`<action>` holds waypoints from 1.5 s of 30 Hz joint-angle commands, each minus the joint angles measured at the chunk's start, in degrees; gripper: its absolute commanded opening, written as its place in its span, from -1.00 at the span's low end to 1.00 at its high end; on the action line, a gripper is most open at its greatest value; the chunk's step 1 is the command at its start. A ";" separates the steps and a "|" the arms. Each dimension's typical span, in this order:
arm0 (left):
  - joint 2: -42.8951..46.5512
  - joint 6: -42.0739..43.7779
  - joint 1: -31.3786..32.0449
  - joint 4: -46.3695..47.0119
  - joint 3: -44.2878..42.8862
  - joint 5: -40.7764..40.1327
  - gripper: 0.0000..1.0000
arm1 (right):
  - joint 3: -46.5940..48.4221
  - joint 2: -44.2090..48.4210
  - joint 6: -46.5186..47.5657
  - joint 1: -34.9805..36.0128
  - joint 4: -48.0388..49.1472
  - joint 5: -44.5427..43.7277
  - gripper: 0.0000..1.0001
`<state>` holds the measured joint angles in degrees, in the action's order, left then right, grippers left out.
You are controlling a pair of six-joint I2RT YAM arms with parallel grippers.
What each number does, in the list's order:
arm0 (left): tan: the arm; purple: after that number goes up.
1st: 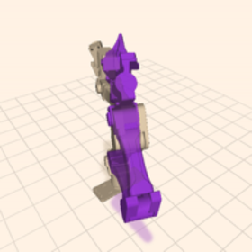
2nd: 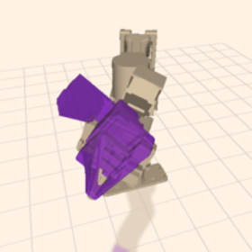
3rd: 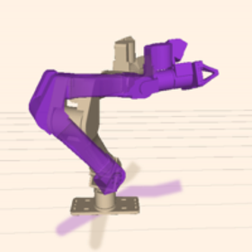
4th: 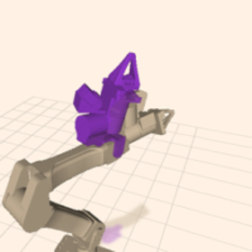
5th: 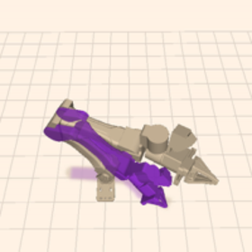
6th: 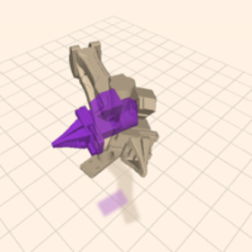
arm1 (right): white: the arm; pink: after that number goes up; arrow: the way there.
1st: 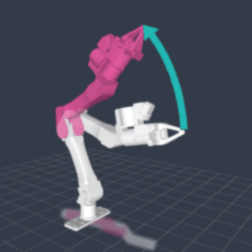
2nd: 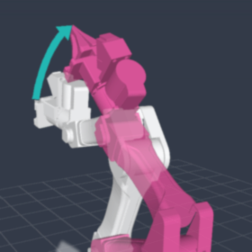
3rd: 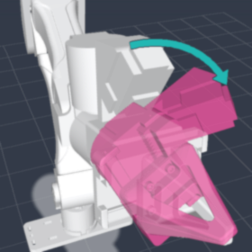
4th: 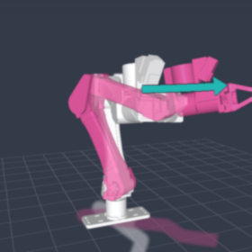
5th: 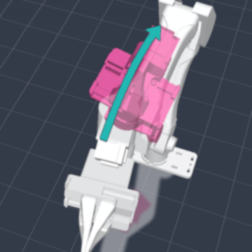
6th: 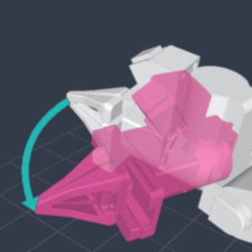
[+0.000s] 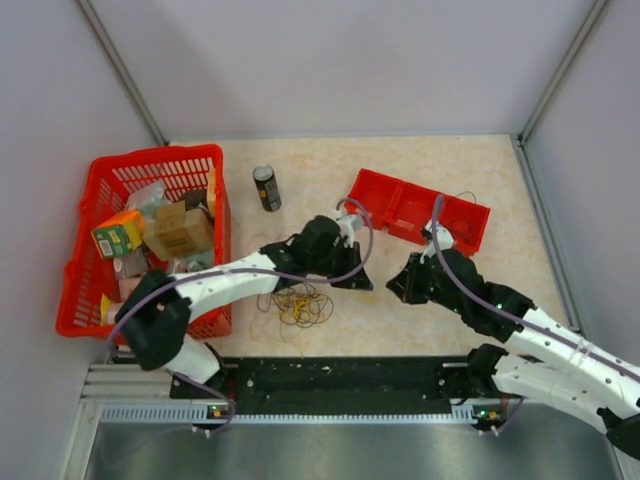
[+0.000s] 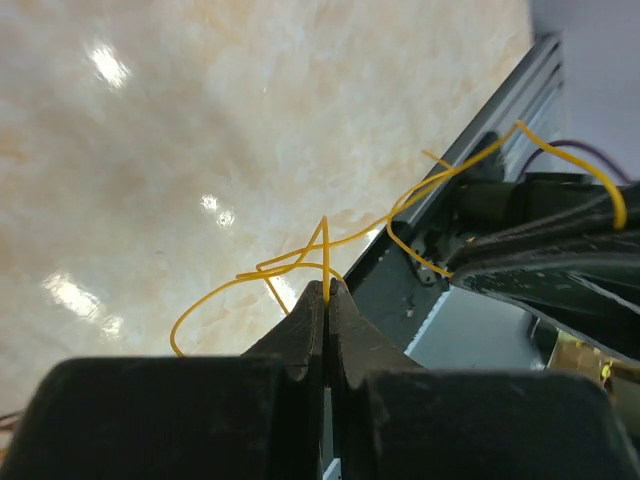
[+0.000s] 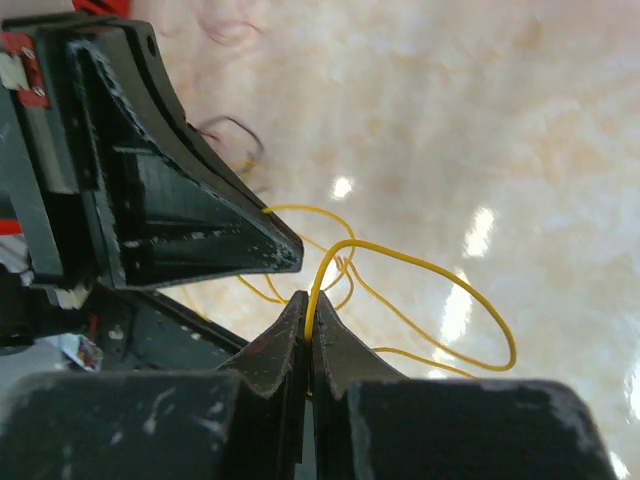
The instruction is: Untangle the cables
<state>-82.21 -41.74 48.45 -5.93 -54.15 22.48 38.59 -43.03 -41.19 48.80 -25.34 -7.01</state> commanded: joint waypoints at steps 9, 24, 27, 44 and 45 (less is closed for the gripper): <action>0.46 5.60 2.89 0.68 -0.26 -6.30 0.38 | -2.99 -7.59 -2.15 -3.44 -3.67 -4.07 -0.91; 41.08 11.59 -1.60 -11.37 12.32 -14.39 0.63 | 10.27 -34.57 13.85 -5.46 1.89 -4.41 0.42; 42.66 10.98 -1.69 -11.82 12.75 -14.13 0.63 | 12.03 -37.82 13.51 -5.73 1.00 -4.68 0.54; 39.50 8.43 -1.51 -6.89 13.90 -7.01 0.65 | 11.25 -48.47 17.72 -6.78 6.87 -7.94 0.31; 39.59 8.60 -1.51 -7.51 13.46 -6.84 0.65 | 10.72 -48.90 17.72 -6.78 7.84 -7.68 0.19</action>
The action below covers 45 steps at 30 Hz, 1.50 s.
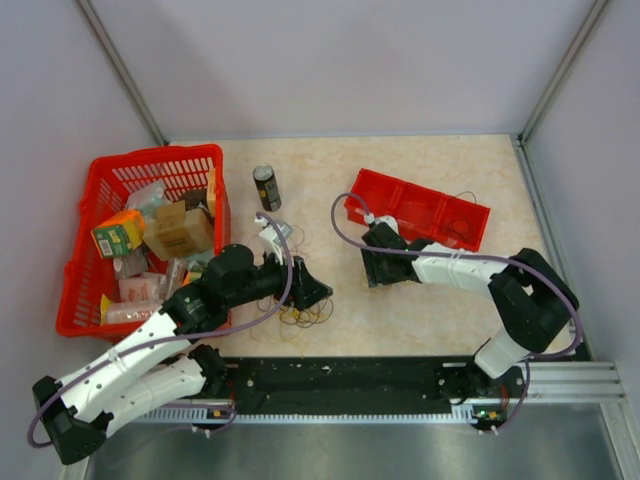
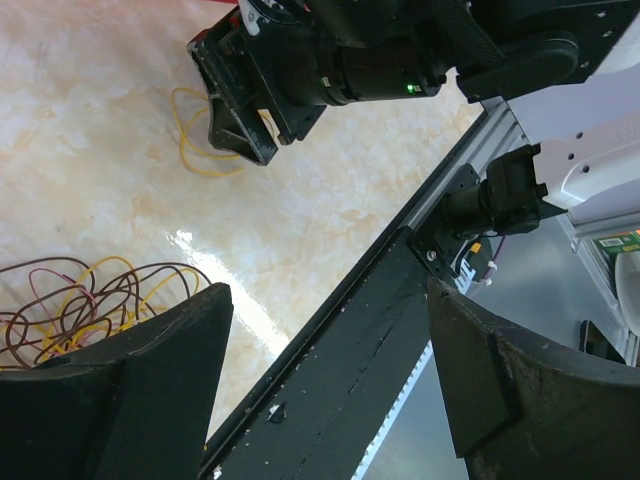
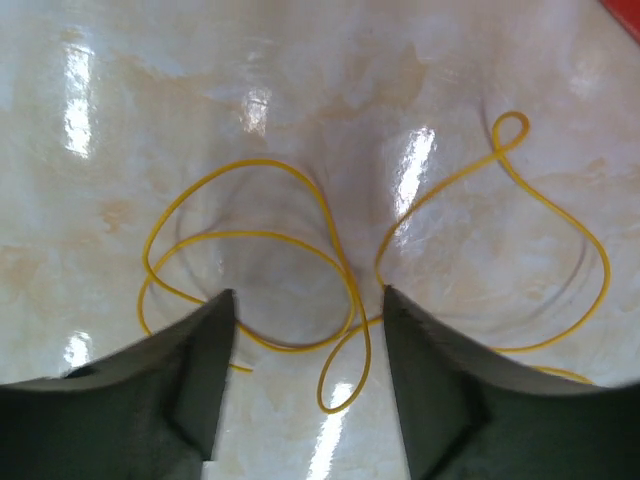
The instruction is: Untangle the cables
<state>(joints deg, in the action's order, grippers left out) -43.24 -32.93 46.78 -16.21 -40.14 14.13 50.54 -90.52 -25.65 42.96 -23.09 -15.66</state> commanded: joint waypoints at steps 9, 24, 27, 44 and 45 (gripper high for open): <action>1.15 0.32 0.06 2.32 -0.99 0.46 0.65 | -2.73 -2.74 1.57 -0.60 8.15 2.48 -0.95; 0.53 1.64 0.06 -0.23 -3.98 -1.03 0.63 | 7.88 20.13 1.65 -11.91 2.63 6.00 -1.00; 0.97 1.03 0.06 0.12 -2.84 -2.17 0.63 | 12.90 17.23 3.41 -17.54 0.94 6.25 -1.00; 1.76 1.46 0.15 -3.93 -3.19 -5.96 0.64 | 30.48 17.12 1.31 -25.65 3.41 21.98 -1.00; 1.32 1.20 0.06 -3.05 -3.10 -5.52 0.64 | 32.06 17.74 1.13 -25.65 2.80 22.51 -1.00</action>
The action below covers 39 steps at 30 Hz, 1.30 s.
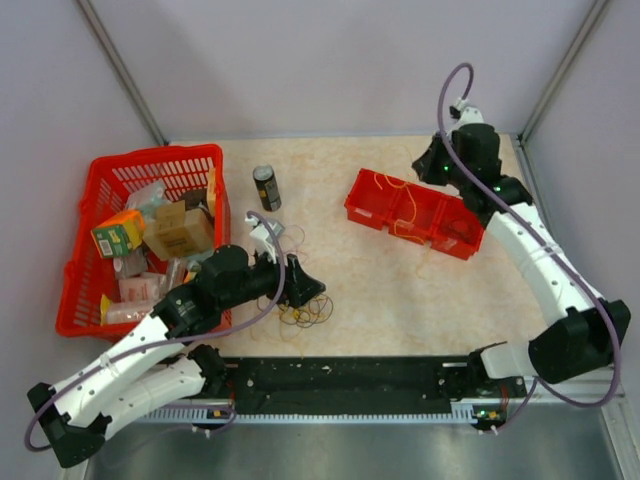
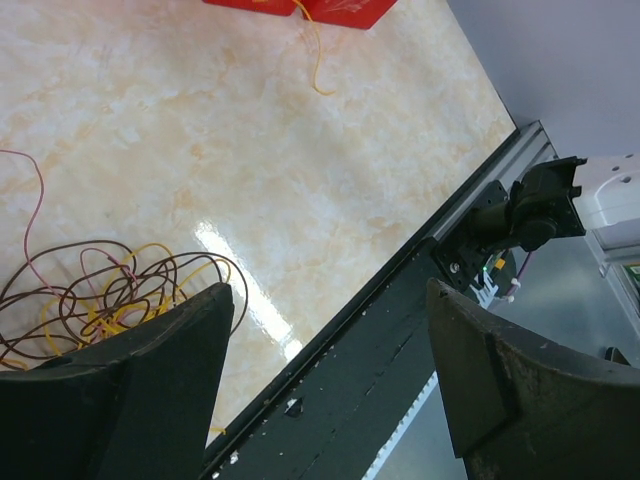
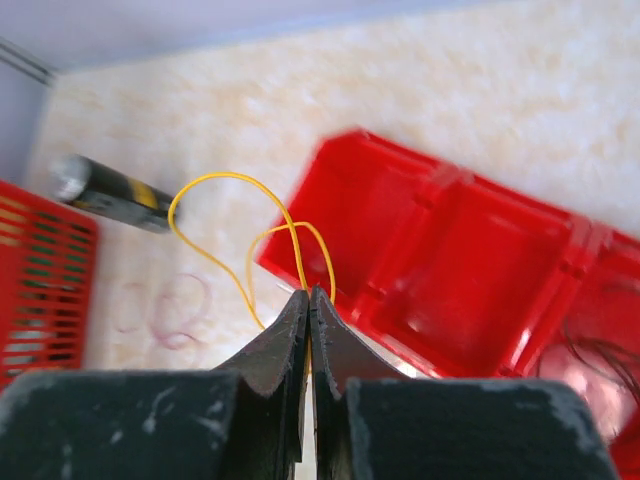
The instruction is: Untangle the cables
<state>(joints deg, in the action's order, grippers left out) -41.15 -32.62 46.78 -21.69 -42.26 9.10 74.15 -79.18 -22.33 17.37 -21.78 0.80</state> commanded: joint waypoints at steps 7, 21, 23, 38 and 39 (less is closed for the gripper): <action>-5.08 -0.34 0.06 6.23 -1.77 2.93 0.64 | 19.09 6.85 1.14 -0.31 -2.65 2.46 -1.00; -1.66 0.10 0.06 4.29 -0.89 1.53 0.65 | 14.56 -0.72 2.30 -4.17 8.04 1.66 -1.00; -2.18 -0.34 0.06 4.47 -1.07 1.88 0.65 | 9.20 -0.89 0.36 -5.41 12.09 3.15 -1.00; -3.68 0.02 0.06 5.34 -2.04 2.58 0.66 | 6.44 -0.63 -5.27 -6.20 18.18 9.22 -1.00; -3.85 -0.42 0.06 5.61 -1.86 2.67 0.65 | 7.93 -0.63 -5.53 -6.12 18.18 9.48 -1.00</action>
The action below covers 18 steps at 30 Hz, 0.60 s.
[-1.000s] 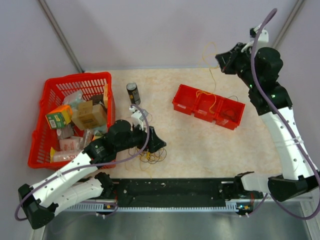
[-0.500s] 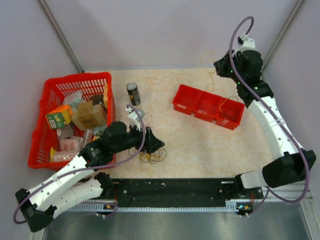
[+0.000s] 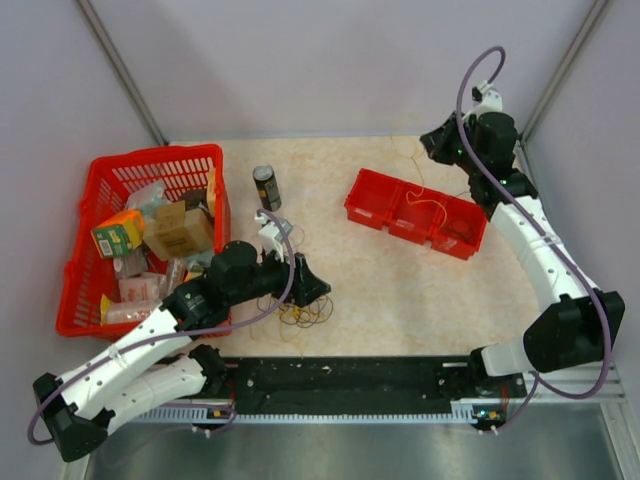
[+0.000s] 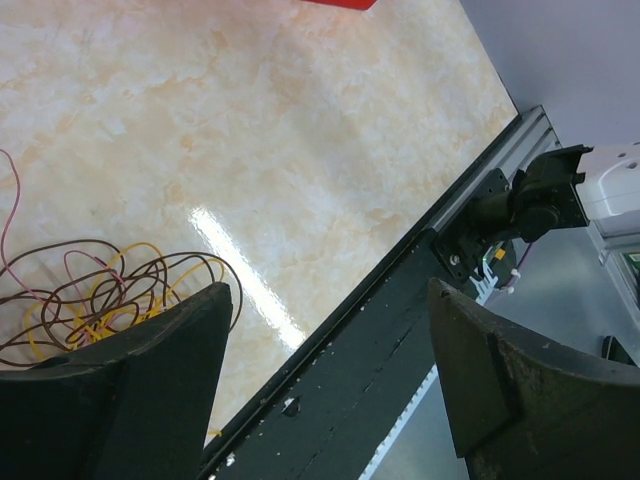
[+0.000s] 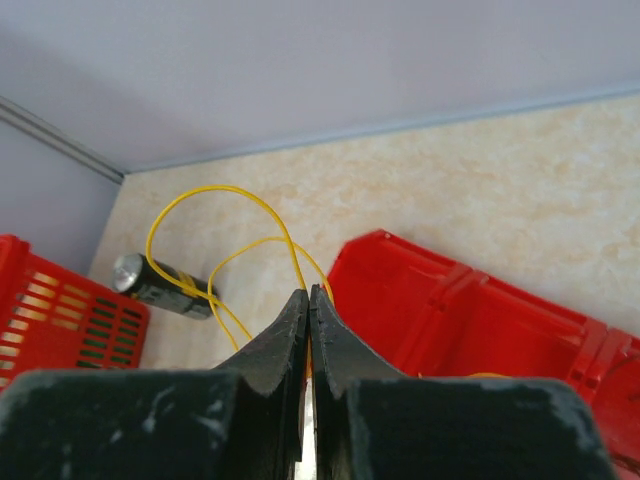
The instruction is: Untangle the cables
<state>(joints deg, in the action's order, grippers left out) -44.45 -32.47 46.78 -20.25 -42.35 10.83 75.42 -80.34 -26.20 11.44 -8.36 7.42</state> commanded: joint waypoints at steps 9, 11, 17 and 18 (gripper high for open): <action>0.68 1.44 0.06 0.39 -2.47 -0.63 0.67 | 10.98 -0.79 -3.69 -0.19 5.81 2.60 -1.00; 0.50 1.53 -0.03 0.39 -2.74 -1.16 0.67 | 10.89 -1.40 -3.86 -0.28 5.90 2.77 -1.00; -1.16 -0.40 0.06 3.90 -1.60 0.59 0.68 | 18.51 -5.61 -5.45 -0.37 4.07 6.03 -1.00; -1.52 -0.49 0.06 4.08 -1.77 1.12 0.68 | 21.23 -6.32 -5.01 -0.28 2.84 5.50 -1.00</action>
<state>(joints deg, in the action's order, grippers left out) -44.91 -32.62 46.78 -20.21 -42.46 10.70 86.76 -84.23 -30.61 11.44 -5.19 10.87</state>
